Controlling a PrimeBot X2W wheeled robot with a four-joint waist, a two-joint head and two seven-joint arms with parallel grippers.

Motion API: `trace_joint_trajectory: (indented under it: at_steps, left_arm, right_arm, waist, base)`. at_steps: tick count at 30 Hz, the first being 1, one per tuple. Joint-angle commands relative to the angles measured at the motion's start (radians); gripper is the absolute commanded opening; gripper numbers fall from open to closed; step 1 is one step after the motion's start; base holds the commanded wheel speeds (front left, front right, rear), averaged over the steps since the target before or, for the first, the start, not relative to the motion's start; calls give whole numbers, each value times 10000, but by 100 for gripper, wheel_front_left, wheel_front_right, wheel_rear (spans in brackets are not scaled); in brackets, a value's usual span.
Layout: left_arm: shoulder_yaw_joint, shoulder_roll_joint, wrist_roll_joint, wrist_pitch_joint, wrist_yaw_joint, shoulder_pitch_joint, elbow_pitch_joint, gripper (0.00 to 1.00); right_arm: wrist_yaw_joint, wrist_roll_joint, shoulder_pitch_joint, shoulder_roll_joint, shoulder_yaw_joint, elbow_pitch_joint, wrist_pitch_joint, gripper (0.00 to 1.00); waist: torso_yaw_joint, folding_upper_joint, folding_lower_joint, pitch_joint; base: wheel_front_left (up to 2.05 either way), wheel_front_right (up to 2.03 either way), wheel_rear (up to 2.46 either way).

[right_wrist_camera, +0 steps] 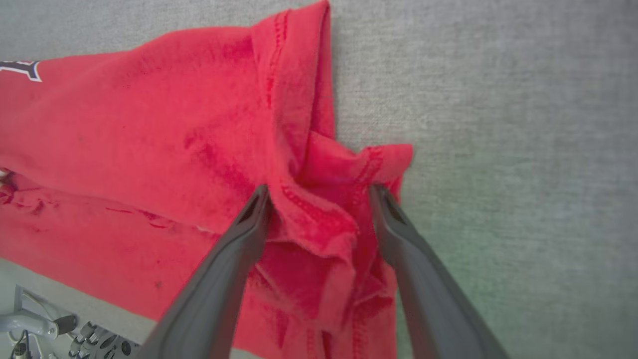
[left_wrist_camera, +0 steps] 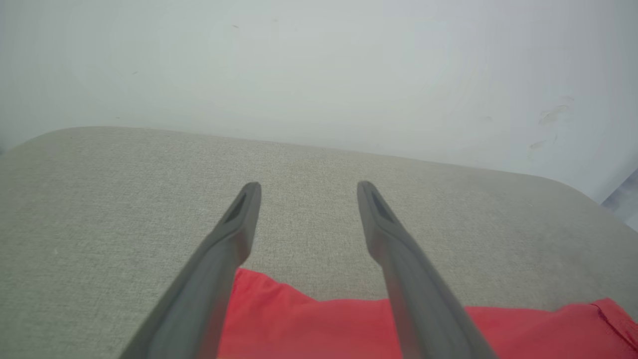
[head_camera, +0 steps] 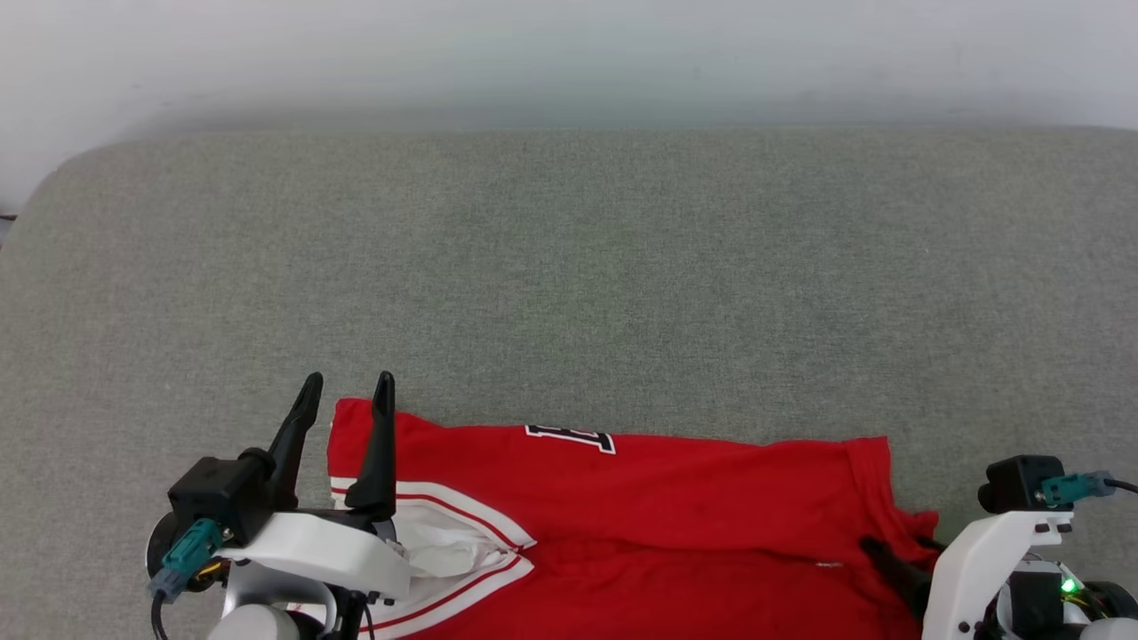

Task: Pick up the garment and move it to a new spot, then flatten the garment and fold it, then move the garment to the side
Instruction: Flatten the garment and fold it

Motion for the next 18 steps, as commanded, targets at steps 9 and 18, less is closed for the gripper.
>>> trace_joint_trajectory:
  at_steps: [9, 18]
  left_arm:
    - [-102, 117, 84, 67, -23, -147, -50, 100]
    - [-227, 298, 192, 102, 0, 184, -57, 100]
  right_arm:
    - [10, 549, 209, 398, 826, 909, 826, 0]
    - [-4, 800, -197, -214, 830, 206, 402, 0]
  waist:
    - [153, 0, -1, 154]
    - [-22, 0, -1, -525]
  base:
    - [0, 0, 0]
    - [0, 0, 0]
